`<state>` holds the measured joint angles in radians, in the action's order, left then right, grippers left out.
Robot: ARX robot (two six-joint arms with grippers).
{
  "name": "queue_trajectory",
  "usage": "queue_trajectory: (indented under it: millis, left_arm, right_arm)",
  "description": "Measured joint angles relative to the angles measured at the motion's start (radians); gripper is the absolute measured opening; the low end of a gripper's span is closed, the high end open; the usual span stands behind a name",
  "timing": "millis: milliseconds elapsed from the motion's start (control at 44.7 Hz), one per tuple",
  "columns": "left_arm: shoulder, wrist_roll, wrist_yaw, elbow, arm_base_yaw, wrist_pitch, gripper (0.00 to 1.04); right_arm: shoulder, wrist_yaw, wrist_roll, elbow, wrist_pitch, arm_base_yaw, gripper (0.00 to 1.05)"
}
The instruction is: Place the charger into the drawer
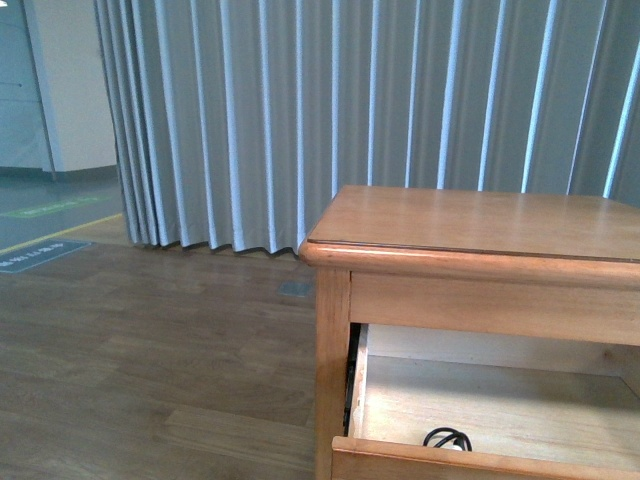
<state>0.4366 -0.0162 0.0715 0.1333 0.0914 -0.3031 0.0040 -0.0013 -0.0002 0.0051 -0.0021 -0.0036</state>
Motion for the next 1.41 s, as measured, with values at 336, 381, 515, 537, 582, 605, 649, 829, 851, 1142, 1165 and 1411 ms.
queue_trajectory:
  millis: [336, 381, 515, 537, 582, 605, 649, 829, 851, 1142, 1165, 1411]
  left_arm:
    - [-0.113, 0.008, -0.071, -0.065, -0.089, 0.047, 0.04]
    - [-0.125, 0.008, -0.070, -0.070, -0.089, 0.054, 0.04]
    - [-0.168, 0.009, -0.071, -0.087, -0.089, 0.082, 0.04]
    - [-0.177, 0.009, -0.071, -0.089, -0.089, 0.088, 0.04]
    - [-0.190, 0.008, -0.071, -0.093, -0.089, 0.096, 0.04]
    - [-0.195, 0.009, -0.071, -0.095, -0.089, 0.100, 0.04]
    - [-0.210, 0.009, -0.071, -0.108, -0.089, 0.094, 0.04]
    - [-0.256, 0.009, -0.071, -0.122, -0.089, 0.117, 0.04]
    - [-0.264, 0.009, -0.071, -0.122, -0.089, 0.126, 0.04]
    - [-0.431, 0.010, -0.072, -0.122, -0.089, 0.302, 0.04]
    - [-0.431, 0.010, -0.072, -0.122, -0.089, 0.302, 0.04]
    - [-0.432, 0.009, -0.071, -0.122, -0.089, 0.303, 0.21]
  right_arm:
    - [0.000, 0.000, 0.000, 0.000, 0.000, 0.000, 0.96]
    - [0.000, 0.000, 0.000, 0.000, 0.000, 0.000, 0.96]
    - [0.000, 0.000, 0.000, 0.000, 0.000, 0.000, 0.96]
    - [0.000, 0.000, 0.000, 0.000, 0.000, 0.000, 0.96]
    - [0.000, 0.000, 0.000, 0.000, 0.000, 0.000, 0.96]
    - [0.000, 0.000, 0.000, 0.000, 0.000, 0.000, 0.96]
    - [0.000, 0.000, 0.000, 0.000, 0.000, 0.000, 0.96]
    - [0.000, 0.000, 0.000, 0.000, 0.000, 0.000, 0.96]
    - [0.000, 0.000, 0.000, 0.000, 0.000, 0.000, 0.96]
    - [0.000, 0.000, 0.000, 0.000, 0.000, 0.000, 0.96]
    - [0.000, 0.000, 0.000, 0.000, 0.000, 0.000, 0.96]
    - [0.000, 0.000, 0.000, 0.000, 0.000, 0.000, 0.96]
